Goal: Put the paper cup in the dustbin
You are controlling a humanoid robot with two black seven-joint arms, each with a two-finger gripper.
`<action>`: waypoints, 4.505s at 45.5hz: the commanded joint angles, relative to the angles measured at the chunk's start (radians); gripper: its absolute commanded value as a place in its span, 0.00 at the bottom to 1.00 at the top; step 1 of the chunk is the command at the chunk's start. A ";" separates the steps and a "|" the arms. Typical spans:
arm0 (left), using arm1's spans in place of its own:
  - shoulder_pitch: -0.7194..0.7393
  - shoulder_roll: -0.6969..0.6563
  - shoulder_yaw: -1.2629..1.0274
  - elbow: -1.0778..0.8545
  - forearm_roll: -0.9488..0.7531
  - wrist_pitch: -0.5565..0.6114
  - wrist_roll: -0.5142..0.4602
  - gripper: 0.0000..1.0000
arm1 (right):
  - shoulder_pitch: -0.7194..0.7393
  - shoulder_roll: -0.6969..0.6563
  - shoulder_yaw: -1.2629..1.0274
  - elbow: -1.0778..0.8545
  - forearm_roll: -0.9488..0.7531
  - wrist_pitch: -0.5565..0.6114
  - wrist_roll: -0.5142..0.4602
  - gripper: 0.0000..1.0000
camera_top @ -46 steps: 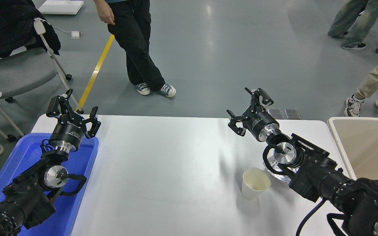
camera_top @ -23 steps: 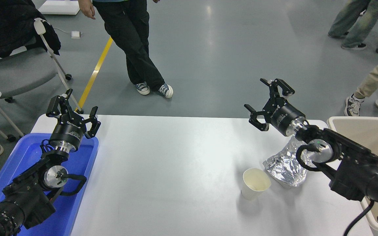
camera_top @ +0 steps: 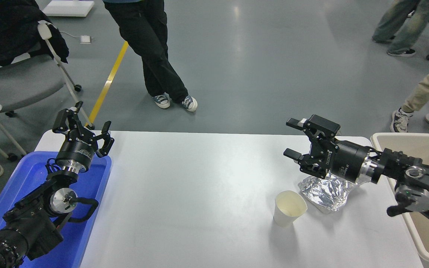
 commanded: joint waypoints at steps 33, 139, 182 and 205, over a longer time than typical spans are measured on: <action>0.000 0.000 0.000 0.000 0.000 0.000 0.000 1.00 | -0.024 -0.015 -0.160 0.010 -0.804 -0.274 0.013 0.99; 0.000 0.000 0.000 0.000 0.000 0.000 0.000 1.00 | -0.080 0.134 -0.205 -0.299 -0.852 -0.404 0.062 0.89; 0.000 0.000 0.000 0.000 0.000 0.000 0.000 1.00 | -0.067 0.142 -0.243 -0.322 -0.850 -0.403 0.067 0.00; 0.000 0.000 0.000 0.000 0.000 0.000 0.000 1.00 | -0.029 0.047 -0.239 -0.271 -0.829 -0.398 0.099 0.00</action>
